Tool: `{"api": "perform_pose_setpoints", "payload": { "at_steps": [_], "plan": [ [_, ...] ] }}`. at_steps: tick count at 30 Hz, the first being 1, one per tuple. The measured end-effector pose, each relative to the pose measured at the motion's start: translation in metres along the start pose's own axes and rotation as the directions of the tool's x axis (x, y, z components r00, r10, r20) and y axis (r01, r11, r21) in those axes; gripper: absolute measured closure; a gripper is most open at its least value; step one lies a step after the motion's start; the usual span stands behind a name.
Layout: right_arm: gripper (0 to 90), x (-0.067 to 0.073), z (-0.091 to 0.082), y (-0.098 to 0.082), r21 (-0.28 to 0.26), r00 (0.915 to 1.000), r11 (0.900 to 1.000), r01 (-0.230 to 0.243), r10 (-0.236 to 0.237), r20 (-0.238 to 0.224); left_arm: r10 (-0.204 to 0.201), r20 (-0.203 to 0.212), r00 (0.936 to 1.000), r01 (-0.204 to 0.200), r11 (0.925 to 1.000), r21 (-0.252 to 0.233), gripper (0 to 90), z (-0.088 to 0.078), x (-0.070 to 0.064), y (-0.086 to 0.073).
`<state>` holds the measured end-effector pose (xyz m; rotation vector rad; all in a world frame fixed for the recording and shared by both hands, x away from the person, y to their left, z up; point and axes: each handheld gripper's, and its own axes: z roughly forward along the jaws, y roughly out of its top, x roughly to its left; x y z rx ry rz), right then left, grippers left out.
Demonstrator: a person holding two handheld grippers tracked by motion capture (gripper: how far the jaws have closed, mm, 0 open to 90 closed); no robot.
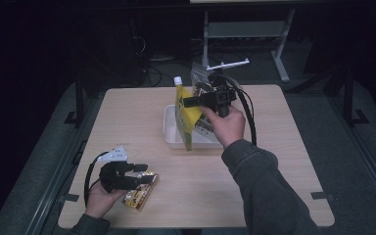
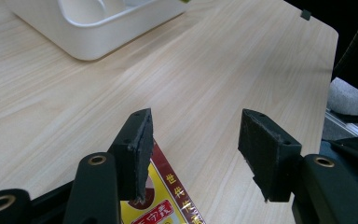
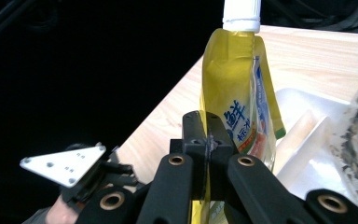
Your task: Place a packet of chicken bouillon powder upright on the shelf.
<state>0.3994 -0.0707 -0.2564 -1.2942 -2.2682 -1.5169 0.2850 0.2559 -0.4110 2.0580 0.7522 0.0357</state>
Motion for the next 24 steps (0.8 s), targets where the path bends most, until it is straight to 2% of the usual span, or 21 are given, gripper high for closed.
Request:
{"api": "perform_pose_setpoints", "payload": {
  "at_steps": [11,17,24],
  "plan": [
    [89.3,-0.013,0.012,0.006,-0.060,0.9966,0.997,-0.057,0.060,0.056,-0.003,-0.003,1.0000,0.003,1.0000,-0.008,44.3,-0.003,0.001,0.000],
    [89.3,-0.018,0.019,0.007,-0.074,0.9931,0.995,-0.067,0.074,0.091,-0.003,-0.002,1.0000,0.003,0.9999,-0.012,44.3,-0.003,0.002,0.000],
    [89.3,-0.019,0.026,0.010,-0.088,0.9905,0.993,-0.082,0.091,0.104,-0.003,-0.001,1.0000,0.003,0.9999,-0.016,44.3,-0.003,0.002,0.000]
  ]
}}
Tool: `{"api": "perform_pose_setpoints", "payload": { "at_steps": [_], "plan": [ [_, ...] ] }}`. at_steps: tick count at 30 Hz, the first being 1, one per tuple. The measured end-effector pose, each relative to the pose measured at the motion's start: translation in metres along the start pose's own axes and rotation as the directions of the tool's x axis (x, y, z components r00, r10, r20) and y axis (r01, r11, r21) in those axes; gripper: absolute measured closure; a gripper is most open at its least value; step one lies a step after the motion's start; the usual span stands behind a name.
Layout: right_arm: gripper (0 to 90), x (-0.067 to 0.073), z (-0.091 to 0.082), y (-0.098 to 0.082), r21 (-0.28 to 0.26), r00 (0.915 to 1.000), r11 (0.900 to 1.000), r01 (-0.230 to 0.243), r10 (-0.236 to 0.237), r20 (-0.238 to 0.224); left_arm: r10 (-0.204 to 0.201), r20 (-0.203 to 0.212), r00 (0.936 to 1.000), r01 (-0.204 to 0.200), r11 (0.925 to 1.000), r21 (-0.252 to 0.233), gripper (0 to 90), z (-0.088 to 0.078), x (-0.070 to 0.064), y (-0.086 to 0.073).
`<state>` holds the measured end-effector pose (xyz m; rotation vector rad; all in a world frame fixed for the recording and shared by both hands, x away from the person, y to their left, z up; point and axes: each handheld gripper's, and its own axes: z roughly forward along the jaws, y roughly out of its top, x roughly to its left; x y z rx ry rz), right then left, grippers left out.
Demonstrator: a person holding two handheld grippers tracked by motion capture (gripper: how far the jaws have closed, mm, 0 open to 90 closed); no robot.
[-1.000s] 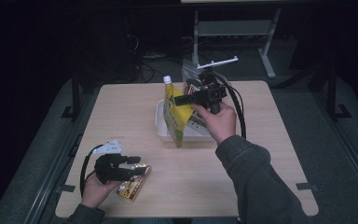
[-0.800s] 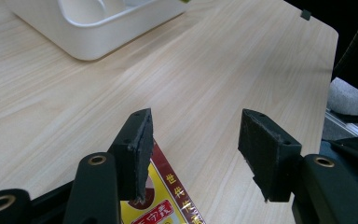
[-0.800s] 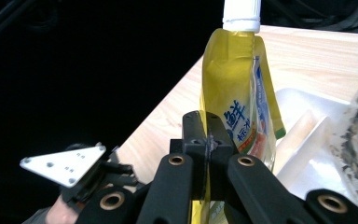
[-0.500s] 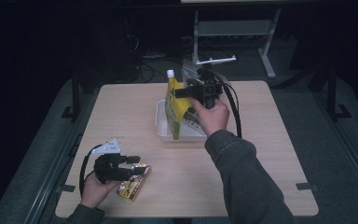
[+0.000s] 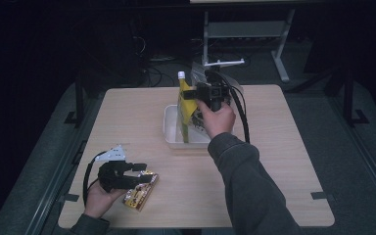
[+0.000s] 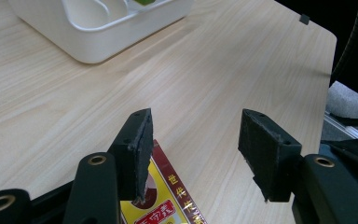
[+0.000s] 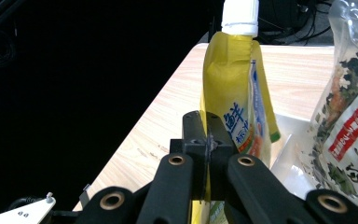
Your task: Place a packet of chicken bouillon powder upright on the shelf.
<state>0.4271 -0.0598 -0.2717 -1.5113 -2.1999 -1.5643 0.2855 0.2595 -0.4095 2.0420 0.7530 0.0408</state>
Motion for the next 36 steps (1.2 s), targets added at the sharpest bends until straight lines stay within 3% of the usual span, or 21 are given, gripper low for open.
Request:
{"api": "perform_pose_setpoints", "payload": {
  "at_steps": [13,27,36],
  "plan": [
    [89.2,0.004,0.009,0.005,-0.031,0.9992,1.000,-0.003,0.004,0.041,-0.002,0.002,1.0000,0.002,1.0000,-0.004,44.4,-0.001,0.000,0.000],
    [89.3,0.007,0.020,0.005,-0.042,0.9985,0.999,-0.007,0.009,0.054,0.001,0.003,1.0000,-0.001,1.0000,-0.009,45.0,-0.003,0.000,0.000],
    [89.3,0.010,0.016,0.004,-0.057,0.9985,0.998,-0.008,0.011,0.053,0.000,0.006,1.0000,0.000,1.0000,-0.008,44.8,-0.002,0.000,0.000]
  ]
}}
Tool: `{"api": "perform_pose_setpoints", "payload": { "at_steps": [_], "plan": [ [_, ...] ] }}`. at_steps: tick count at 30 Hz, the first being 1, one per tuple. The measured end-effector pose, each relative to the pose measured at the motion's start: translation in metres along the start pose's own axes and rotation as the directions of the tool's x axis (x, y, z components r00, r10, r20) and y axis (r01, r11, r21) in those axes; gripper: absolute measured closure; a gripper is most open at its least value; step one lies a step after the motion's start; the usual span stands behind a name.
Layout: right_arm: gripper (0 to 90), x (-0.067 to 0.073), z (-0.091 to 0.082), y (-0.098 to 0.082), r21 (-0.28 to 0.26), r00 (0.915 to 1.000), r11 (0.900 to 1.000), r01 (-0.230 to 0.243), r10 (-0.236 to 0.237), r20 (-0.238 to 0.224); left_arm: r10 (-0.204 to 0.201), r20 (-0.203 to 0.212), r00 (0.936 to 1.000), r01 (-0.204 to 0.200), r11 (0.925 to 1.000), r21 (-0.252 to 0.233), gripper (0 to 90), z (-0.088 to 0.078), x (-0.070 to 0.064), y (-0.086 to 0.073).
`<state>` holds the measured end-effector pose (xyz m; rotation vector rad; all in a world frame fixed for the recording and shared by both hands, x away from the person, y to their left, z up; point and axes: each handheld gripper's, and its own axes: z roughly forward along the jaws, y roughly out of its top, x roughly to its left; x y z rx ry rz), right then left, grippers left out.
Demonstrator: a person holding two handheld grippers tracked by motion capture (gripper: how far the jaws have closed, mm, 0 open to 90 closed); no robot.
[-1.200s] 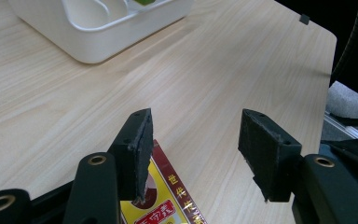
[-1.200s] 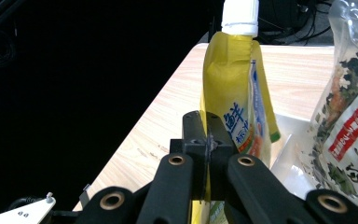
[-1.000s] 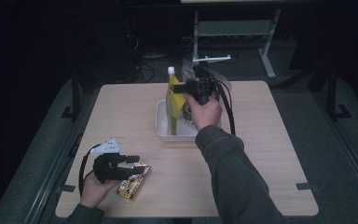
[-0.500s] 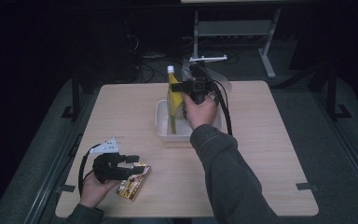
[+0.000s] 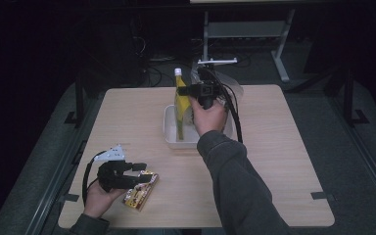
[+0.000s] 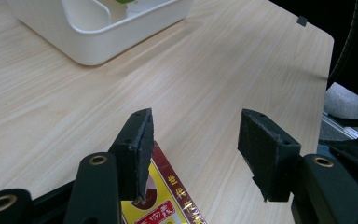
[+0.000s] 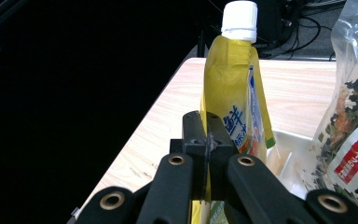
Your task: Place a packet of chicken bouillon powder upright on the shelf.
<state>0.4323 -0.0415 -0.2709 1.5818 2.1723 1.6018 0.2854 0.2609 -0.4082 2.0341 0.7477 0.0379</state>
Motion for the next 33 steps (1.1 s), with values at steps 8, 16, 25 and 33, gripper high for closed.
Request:
{"api": "perform_pose_setpoints", "payload": {
  "at_steps": [8,16,25,33],
  "plan": [
    [89.2,0.000,-0.001,-0.004,-0.007,0.9999,1.000,-0.005,0.005,0.015,0.001,0.001,1.0000,-0.001,1.0000,0.001,44.8,0.000,-0.001,0.000],
    [89.2,-0.004,-0.002,-0.005,-0.022,0.9994,1.000,-0.019,0.020,0.028,0.002,0.001,1.0000,-0.002,1.0000,0.001,44.9,0.001,-0.001,0.000],
    [89.2,-0.005,0.000,-0.004,-0.030,0.9990,0.999,-0.032,0.033,0.029,0.004,0.002,1.0000,-0.004,1.0000,-0.001,44.8,0.000,-0.001,0.001],
    [89.2,-0.007,0.011,-0.005,-0.024,0.9983,0.999,-0.049,0.050,0.029,0.001,0.002,1.0000,-0.001,1.0000,-0.004,44.9,-0.001,0.000,0.000]
  ]
}}
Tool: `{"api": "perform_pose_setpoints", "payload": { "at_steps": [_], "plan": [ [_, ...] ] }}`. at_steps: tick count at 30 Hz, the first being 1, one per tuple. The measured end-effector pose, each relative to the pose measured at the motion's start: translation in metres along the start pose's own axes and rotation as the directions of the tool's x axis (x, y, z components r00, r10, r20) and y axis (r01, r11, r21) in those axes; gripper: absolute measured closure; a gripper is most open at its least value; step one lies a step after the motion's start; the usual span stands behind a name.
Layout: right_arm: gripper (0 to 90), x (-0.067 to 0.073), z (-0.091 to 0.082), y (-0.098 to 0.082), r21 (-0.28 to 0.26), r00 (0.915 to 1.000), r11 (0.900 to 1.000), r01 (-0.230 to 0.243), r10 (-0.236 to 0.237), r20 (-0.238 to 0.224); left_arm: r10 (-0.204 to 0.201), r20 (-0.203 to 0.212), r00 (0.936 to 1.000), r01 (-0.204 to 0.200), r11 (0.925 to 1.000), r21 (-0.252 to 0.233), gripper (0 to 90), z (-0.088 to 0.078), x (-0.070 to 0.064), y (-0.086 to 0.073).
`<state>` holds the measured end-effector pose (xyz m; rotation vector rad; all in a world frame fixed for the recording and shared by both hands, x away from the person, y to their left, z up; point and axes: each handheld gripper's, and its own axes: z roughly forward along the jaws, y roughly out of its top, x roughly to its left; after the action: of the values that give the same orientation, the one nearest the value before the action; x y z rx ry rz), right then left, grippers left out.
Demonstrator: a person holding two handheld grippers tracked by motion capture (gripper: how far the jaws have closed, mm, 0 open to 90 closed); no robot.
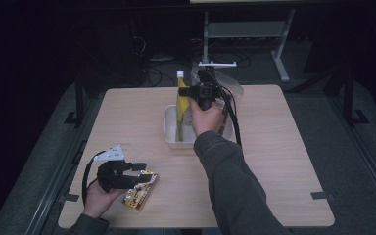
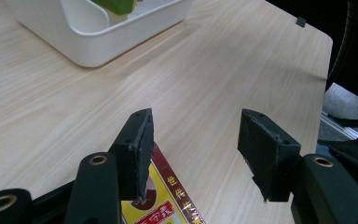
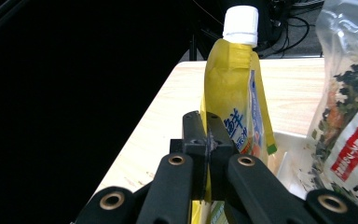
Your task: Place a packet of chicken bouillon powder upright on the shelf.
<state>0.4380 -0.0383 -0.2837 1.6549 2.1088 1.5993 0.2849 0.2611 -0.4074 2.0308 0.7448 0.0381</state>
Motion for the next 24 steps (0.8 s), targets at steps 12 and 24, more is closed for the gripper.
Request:
{"api": "perform_pose_setpoints", "payload": {
  "at_steps": [12,24],
  "plan": [
    [89.1,0.002,0.014,-0.003,0.000,0.9990,0.999,0.045,-0.045,0.008,0.004,0.000,1.0000,-0.004,1.0000,0.004,44.9,0.000,0.000,0.000],
    [89.0,0.001,0.019,-0.003,-0.007,0.9965,0.997,0.080,-0.080,0.026,0.003,0.001,1.0000,-0.003,1.0000,0.005,44.9,0.000,0.000,0.000]
  ]
}}
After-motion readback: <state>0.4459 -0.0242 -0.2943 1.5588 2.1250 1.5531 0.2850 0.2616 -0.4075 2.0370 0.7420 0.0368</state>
